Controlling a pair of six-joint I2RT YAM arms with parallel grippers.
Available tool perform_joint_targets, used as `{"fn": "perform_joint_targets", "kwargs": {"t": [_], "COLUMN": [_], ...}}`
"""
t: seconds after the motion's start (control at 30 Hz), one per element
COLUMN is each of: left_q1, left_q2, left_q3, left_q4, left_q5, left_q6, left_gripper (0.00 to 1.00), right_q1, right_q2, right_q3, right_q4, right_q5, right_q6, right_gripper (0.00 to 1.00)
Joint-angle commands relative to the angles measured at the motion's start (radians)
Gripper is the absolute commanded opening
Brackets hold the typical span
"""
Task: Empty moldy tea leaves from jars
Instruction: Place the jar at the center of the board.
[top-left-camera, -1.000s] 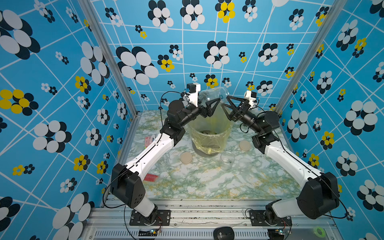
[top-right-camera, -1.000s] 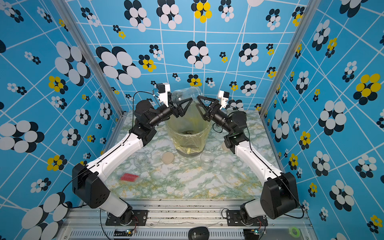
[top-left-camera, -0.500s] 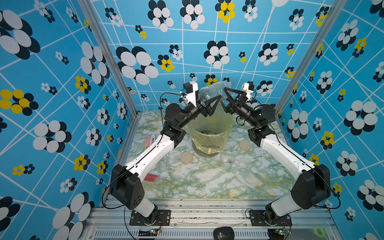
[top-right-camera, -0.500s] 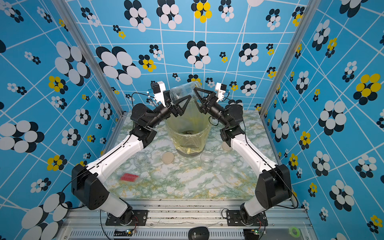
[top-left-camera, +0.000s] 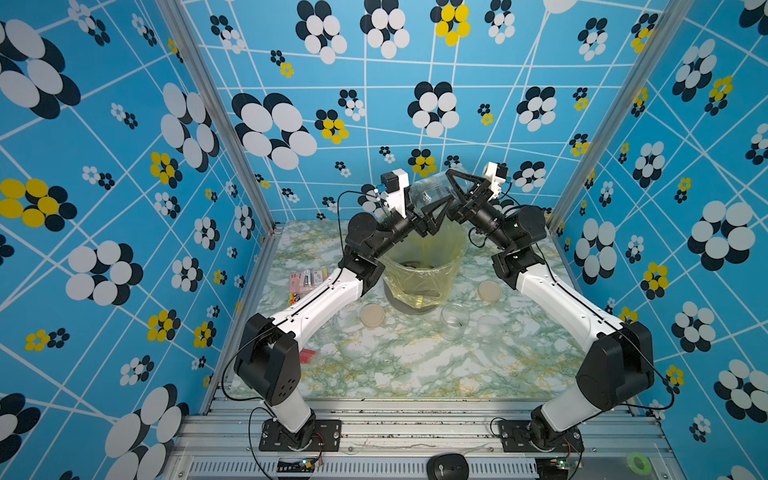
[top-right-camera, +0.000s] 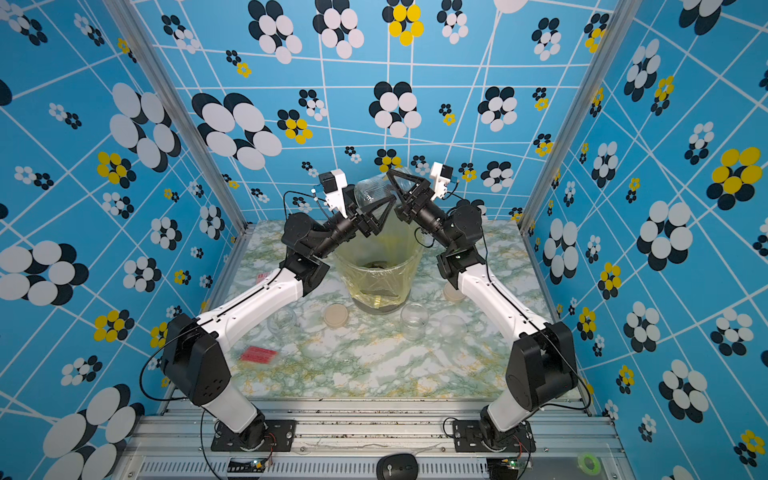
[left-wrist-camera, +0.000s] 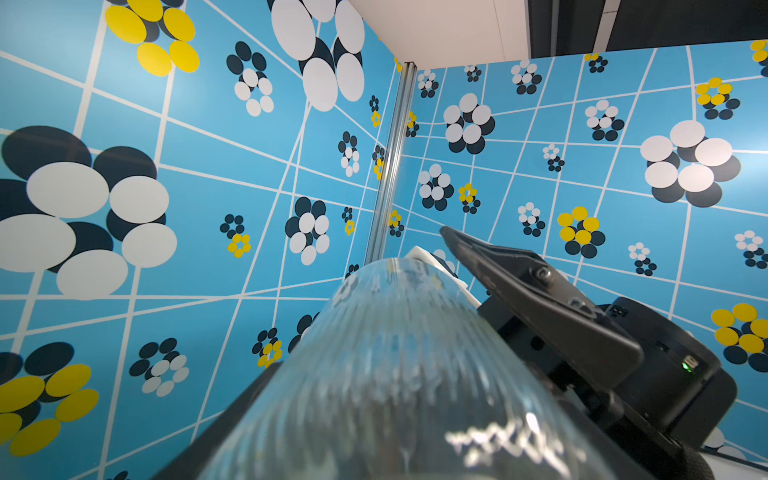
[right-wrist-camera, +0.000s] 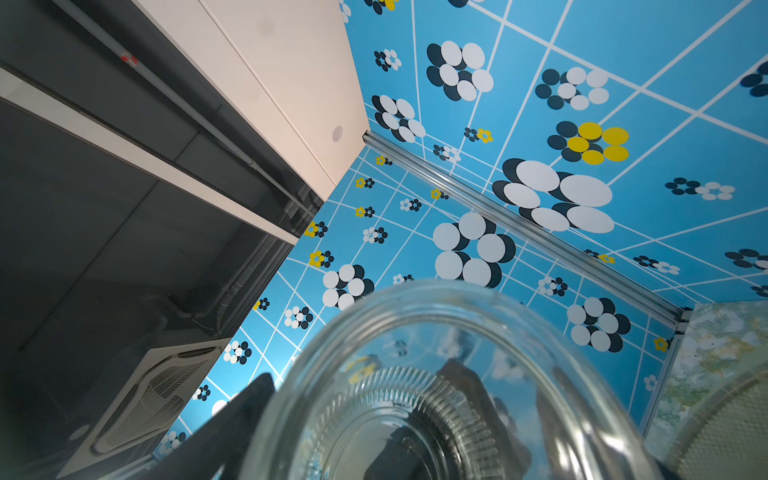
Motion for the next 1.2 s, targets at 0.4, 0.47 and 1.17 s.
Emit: {"fn": "perform_joint_targets", "kwargs": {"t": [0.4, 0.47, 1.17], "left_q1": [-0.033, -0.033, -0.03], "left_q2": [0.006, 0.005, -0.026], "left_q3": [0.002, 0.002, 0.003], "left_q4": [0.104, 0.098, -0.037], "left_q5": [0.032, 0.032, 0.056], "left_q6": [-0.01, -0.004, 0.088], "left_gripper": [0.0, 0.0, 0.74], "right_q1": [0.007, 0.006, -0.018], "right_q2": [0.006, 0.007, -0.015], "right_q3": [0.043, 0.045, 0.053], "right_q4": [-0.018, -0.027, -0.097], "right_q5": [0.016, 0.011, -0.009], "right_q6": [-0.066, -0.076, -0.153], "right_gripper": [0.74, 0.63, 0.37]}}
